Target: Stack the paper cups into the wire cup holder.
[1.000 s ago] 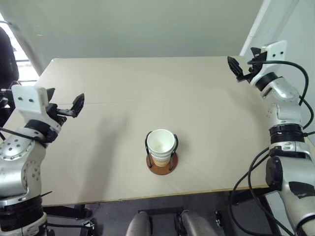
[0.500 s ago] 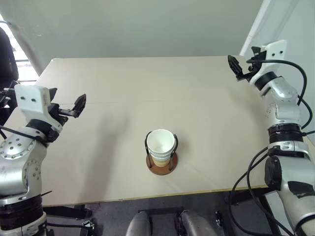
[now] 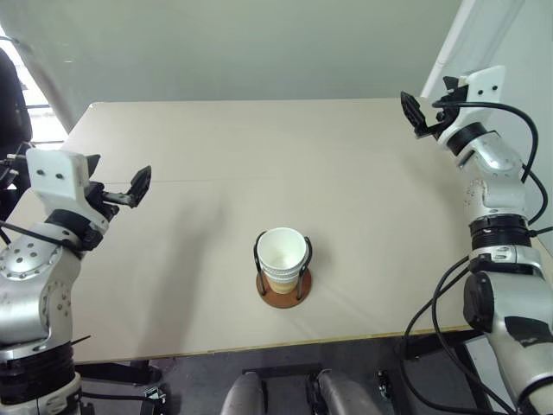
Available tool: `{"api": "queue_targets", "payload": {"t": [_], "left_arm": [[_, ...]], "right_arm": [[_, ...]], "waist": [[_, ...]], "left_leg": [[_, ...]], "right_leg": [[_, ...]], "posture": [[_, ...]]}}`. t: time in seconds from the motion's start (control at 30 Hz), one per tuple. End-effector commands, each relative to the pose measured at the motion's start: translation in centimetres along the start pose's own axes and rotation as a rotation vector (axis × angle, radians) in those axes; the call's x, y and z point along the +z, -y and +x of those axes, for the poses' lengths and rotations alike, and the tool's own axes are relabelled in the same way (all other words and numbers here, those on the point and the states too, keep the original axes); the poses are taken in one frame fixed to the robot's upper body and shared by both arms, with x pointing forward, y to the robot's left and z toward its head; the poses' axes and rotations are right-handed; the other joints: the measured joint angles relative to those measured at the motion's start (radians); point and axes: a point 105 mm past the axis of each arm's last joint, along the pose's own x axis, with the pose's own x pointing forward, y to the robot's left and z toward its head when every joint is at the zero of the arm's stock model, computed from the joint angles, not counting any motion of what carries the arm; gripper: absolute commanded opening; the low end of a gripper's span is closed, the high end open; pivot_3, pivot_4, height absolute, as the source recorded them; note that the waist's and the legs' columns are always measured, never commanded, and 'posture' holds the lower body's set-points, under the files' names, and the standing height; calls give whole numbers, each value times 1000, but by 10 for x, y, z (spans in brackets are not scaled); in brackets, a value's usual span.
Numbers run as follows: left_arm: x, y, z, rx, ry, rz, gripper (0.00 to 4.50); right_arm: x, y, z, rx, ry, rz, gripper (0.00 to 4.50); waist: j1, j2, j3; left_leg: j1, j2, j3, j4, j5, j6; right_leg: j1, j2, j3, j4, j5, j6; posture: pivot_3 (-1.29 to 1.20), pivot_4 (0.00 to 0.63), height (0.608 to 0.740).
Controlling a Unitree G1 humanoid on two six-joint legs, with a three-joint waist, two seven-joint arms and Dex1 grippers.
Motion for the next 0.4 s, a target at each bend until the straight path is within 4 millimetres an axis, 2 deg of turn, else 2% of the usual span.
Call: {"api": "queue_targets", "payload": {"t": [0.03,0.4], "left_arm": [[15,-5,0,11,53,33,4482],[18,-2,4,1,67,23,4482]], "right_arm": [[24,8,2,-31,78,-23,4500],[31,10,4,-35,93,-26,4500]], "waist": [[0,0,0],[0,0,0]], "left_leg": [[0,0,0,0,0,0],[0,0,0,0,0,0]], "right_leg": [[0,0,0,0,0,0],[0,0,0,0,0,0]], "posture": [[0,150,740],[0,150,740]]}}
